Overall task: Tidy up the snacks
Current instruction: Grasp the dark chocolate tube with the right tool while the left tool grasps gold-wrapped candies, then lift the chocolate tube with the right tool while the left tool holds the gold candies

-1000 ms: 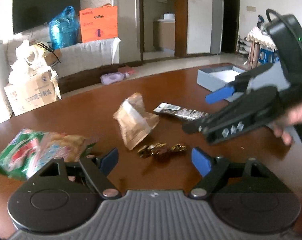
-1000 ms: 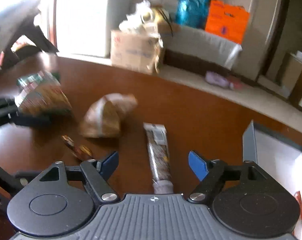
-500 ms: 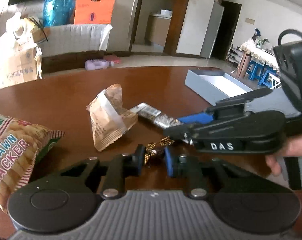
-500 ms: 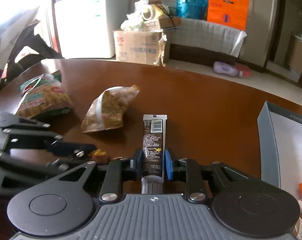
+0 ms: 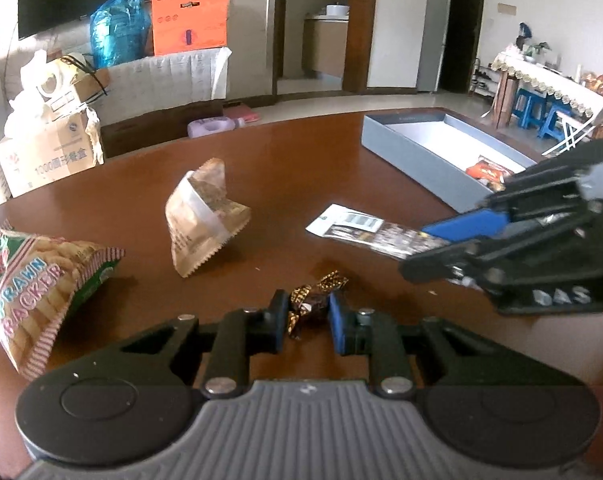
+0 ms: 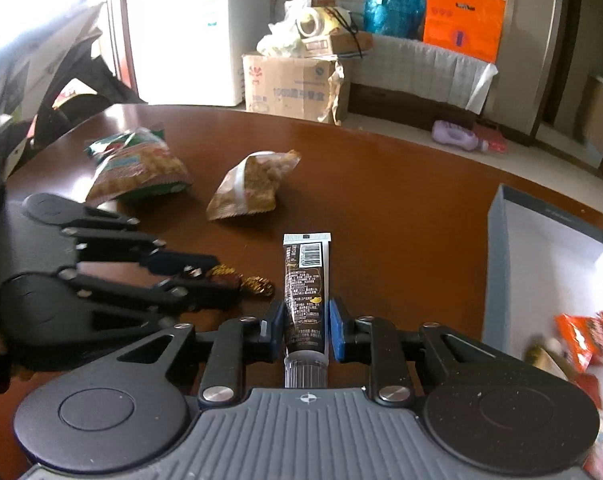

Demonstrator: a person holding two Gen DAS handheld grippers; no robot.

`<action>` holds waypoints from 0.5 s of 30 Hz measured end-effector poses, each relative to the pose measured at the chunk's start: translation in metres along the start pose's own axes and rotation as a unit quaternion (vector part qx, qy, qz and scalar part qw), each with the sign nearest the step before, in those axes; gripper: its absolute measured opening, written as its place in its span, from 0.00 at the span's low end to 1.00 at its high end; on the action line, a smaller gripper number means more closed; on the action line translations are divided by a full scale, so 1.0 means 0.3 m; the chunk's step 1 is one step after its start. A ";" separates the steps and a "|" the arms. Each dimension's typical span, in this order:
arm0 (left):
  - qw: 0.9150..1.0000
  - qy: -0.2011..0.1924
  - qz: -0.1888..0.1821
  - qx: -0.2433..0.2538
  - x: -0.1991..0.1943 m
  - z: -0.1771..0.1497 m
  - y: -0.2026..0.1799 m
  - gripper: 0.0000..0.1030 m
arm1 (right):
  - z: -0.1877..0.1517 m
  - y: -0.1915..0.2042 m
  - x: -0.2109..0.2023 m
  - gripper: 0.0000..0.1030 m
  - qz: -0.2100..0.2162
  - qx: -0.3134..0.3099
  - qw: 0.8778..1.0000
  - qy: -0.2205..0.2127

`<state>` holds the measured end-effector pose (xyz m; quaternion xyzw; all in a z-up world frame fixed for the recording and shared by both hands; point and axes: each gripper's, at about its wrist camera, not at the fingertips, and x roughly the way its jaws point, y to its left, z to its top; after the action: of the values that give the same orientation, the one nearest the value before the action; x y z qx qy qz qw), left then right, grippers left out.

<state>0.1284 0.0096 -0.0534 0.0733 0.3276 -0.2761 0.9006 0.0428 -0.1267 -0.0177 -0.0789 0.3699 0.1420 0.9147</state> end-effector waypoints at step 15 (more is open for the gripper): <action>0.995 0.023 0.095 -0.036 -0.051 -0.040 -0.210 0.19 | -0.177 -0.050 -0.236 0.25 -0.017 -0.004 1.000 -0.001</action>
<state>0.0777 -0.0323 -0.0500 0.0782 0.3496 -0.1761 0.9169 -0.0359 -0.1685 -0.0056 -0.0885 0.3673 0.1275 0.9171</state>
